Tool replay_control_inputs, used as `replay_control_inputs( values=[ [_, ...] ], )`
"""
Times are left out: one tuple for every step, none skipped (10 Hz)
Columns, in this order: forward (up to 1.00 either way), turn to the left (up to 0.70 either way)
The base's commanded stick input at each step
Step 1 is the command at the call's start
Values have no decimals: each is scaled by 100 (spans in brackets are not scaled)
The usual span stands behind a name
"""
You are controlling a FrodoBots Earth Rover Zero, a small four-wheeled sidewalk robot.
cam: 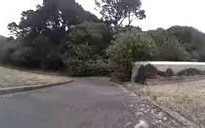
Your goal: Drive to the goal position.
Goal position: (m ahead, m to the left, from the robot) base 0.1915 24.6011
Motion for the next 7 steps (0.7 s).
replay_control_inputs(
  values=[
    [70, 0],
    [70, 0],
    [70, 14],
    [70, 14],
    [70, 14],
    [70, 14],
    [70, 14]
  ],
)
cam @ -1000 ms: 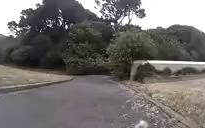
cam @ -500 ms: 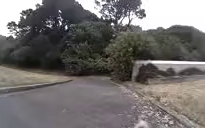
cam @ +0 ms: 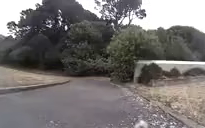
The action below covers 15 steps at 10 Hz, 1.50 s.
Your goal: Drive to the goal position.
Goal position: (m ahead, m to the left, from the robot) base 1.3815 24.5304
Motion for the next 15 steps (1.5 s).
replay_control_inputs(
  values=[
    [70, 8],
    [70, 2],
    [70, 0],
    [70, 0],
    [70, 0],
    [70, 0],
    [70, 0],
    [70, 0],
    [70, 0],
    [70, 0],
    [70, 0],
    [70, 0],
    [70, 0],
    [70, 0],
    [70, 0]
  ],
)
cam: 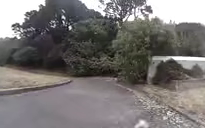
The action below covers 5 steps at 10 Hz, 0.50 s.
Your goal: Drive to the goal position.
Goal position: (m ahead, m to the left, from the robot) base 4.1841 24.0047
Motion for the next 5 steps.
replay_control_inputs(
  values=[
    [70, 0],
    [70, 0],
    [70, 0],
    [70, 0],
    [70, 0]
  ],
)
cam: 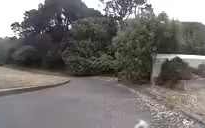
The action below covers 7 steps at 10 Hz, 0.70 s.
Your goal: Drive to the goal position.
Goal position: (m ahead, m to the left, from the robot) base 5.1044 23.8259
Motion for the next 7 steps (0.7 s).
replay_control_inputs(
  values=[
    [70, 4],
    [70, 10],
    [70, 12],
    [70, 5],
    [70, 0],
    [70, 0],
    [70, 0]
  ],
)
